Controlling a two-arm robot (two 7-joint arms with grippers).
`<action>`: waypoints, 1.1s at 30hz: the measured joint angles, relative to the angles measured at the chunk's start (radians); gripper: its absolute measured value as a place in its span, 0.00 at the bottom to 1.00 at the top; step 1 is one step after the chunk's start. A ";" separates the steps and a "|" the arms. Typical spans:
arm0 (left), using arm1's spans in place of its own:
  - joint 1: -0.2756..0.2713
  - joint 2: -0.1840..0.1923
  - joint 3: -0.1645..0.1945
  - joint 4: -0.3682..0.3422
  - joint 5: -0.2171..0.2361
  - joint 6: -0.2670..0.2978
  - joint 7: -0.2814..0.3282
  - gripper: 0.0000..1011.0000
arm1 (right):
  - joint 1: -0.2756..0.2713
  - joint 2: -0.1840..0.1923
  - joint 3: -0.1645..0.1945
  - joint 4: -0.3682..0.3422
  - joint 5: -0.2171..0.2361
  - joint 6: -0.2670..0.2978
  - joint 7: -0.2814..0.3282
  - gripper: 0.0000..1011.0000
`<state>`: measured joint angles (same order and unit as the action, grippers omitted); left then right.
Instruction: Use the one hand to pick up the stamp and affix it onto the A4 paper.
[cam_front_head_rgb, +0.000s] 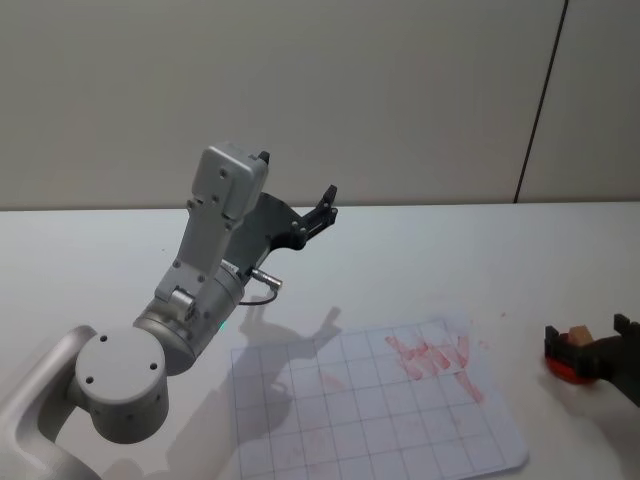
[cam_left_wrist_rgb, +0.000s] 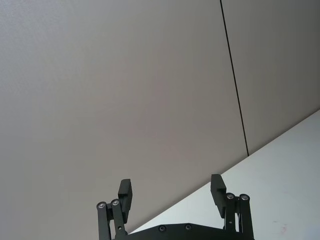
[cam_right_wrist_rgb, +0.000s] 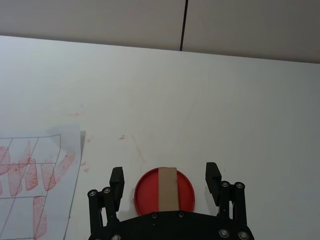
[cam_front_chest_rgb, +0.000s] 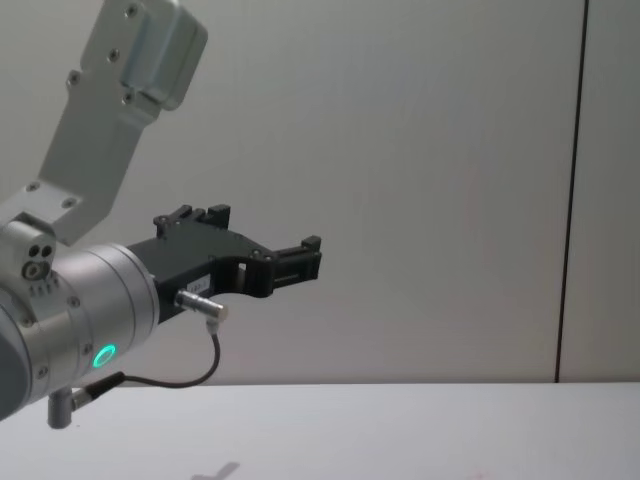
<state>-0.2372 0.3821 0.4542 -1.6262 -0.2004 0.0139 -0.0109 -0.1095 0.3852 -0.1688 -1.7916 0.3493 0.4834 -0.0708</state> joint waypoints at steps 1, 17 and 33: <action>0.000 0.000 0.000 0.000 0.000 0.000 0.000 0.99 | 0.000 -0.001 0.000 0.004 -0.004 0.002 0.001 0.99; 0.000 0.000 0.000 0.000 0.000 0.000 0.000 0.99 | 0.002 -0.011 -0.007 0.037 -0.048 0.009 0.011 0.58; 0.000 0.000 0.000 0.000 0.000 0.000 0.000 0.99 | -0.009 -0.019 -0.009 0.043 -0.072 0.006 0.013 0.22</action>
<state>-0.2371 0.3821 0.4542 -1.6262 -0.2004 0.0139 -0.0110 -0.1188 0.3658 -0.1778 -1.7489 0.2772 0.4897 -0.0577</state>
